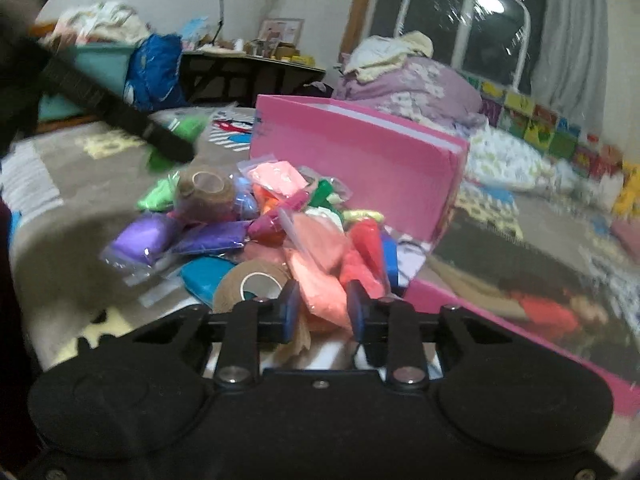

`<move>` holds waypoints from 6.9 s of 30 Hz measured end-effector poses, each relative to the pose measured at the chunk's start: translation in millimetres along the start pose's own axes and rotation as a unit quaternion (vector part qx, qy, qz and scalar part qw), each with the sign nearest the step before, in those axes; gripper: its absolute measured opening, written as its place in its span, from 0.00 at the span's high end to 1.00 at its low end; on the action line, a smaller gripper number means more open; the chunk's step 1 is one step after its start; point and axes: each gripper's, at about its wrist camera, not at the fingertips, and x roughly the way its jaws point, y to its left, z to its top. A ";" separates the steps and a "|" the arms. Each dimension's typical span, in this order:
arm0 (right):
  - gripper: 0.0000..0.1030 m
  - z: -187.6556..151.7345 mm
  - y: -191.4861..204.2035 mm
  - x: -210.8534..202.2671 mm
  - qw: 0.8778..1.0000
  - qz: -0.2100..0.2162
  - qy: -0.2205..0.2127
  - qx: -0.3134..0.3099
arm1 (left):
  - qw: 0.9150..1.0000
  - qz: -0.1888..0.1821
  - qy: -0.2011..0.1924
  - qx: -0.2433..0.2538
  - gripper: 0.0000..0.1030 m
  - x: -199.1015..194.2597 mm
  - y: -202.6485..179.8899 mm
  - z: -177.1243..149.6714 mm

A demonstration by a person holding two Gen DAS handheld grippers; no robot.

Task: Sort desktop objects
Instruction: 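Close the left tool on the bright green clay bag and lift it, then carry the bright green clay bag with the left tool into the pink box and release, then grasp the orange clay bag with the right tool while the left tool returns to the pile, then lift the orange clay bag with the right tool and carry it over the pink box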

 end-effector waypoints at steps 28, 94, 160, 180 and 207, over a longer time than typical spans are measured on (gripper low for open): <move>0.86 -6.5 -12.8 20.1 0.999 -0.022 0.028 0.004 | 0.999 0.032 -0.004 0.001 0.65 82.0 43.7 125.9; 0.88 -11.2 -69.0 14.2 0.972 0.101 -0.038 0.209 | 0.980 0.146 0.130 -0.035 0.40 225.8 68.6 157.3; 0.49 14.2 -27.7 27.5 0.958 0.197 0.154 -0.143 | 0.987 0.052 -0.099 -0.115 0.40 11.7 21.8 -44.7; 0.61 39.4 -38.5 -8.6 0.970 0.206 0.105 -0.078 | 0.987 0.046 -0.083 -0.132 0.40 21.9 29.9 -43.3; 0.61 158.9 -55.6 66.4 0.993 0.108 0.052 0.015 | 0.985 0.034 -0.088 -0.144 0.33 38.9 49.9 -41.0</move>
